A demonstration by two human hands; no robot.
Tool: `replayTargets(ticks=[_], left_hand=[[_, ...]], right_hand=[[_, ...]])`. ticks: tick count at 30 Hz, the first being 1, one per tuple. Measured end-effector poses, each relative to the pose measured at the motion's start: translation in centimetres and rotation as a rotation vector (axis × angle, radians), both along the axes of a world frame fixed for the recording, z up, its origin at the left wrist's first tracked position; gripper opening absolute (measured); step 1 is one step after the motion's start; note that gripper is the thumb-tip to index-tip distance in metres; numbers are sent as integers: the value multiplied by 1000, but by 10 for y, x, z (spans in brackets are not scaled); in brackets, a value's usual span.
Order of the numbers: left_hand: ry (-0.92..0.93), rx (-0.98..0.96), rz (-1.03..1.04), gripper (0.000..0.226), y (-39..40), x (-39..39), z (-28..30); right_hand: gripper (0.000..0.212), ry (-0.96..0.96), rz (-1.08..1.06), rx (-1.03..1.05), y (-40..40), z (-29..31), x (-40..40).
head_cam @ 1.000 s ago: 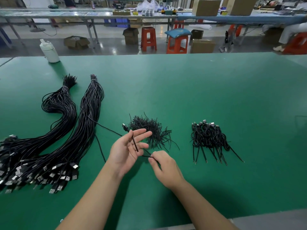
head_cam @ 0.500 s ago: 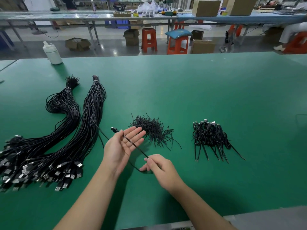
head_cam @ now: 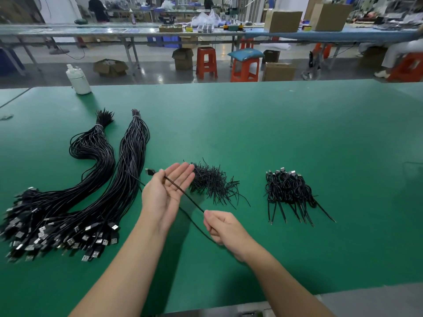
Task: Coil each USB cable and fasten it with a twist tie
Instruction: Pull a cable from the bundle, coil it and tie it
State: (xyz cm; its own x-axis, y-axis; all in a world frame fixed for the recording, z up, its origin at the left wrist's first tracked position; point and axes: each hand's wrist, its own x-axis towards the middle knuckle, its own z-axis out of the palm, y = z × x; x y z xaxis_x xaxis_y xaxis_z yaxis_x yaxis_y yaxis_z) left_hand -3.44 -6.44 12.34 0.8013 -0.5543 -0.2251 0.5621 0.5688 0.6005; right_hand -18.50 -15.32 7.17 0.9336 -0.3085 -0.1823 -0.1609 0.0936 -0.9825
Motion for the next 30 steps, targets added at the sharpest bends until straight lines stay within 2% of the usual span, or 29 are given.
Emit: replayTargets(ticks=[2, 4, 5, 7, 8, 9, 11, 13, 16, 18, 20, 22, 25, 27, 28, 30], left_hand=[[20, -45, -132, 34, 5, 2, 11], [33, -58, -470, 18, 17, 1, 20], [-13, 13, -683, 18, 25, 0, 23], [-381, 322, -1073, 26, 36, -6, 21], [-582, 520, -1213, 32, 38, -12, 16], [-716, 718, -1266, 35, 36, -18, 10], [-806, 992, -1120, 36, 28, -30, 0], [-778, 997, -797, 33, 20, -33, -13], [-597, 716, -409, 30, 11, -37, -23], [-444, 497, -260, 33, 5, -41, -25], [-201, 259, -158, 37, 0, -40, -23], [23, 49, -144, 37, -2, -32, -14], [18, -17, -240, 26, 7, -22, -2], [-122, -32, -432, 25, 19, -16, 1], [-257, 12, -570, 28, 26, -13, 1], [-616, 284, -881, 34, 36, -11, -5]], right_hand=[[44, 55, 4, 26, 0, -6, -3], [45, 43, -29, 105, -3, -11, -5], [45, 27, -58, 154, -6, -12, -6], [44, -8, -110, 237, -13, -12, -6], [43, -23, -128, 254, -16, -10, -6], [42, -36, -139, 258, -18, -9, -5], [40, -60, -156, 280, -17, -6, -3], [39, -85, -157, 314, -13, -3, 0], [39, -105, -111, 331, -7, -1, 2], [42, -75, -50, 307, -1, -2, 3], [45, -9, 1, 239, 6, -5, 4], [47, 49, 8, 146, 10, -10, 3], [52, 75, -36, 44, 5, -15, 0], [53, 72, -78, 90, -3, -16, -1], [52, 73, -93, 124, -8, -17, -2], [51, 78, -100, 177, -14, -17, -2]])
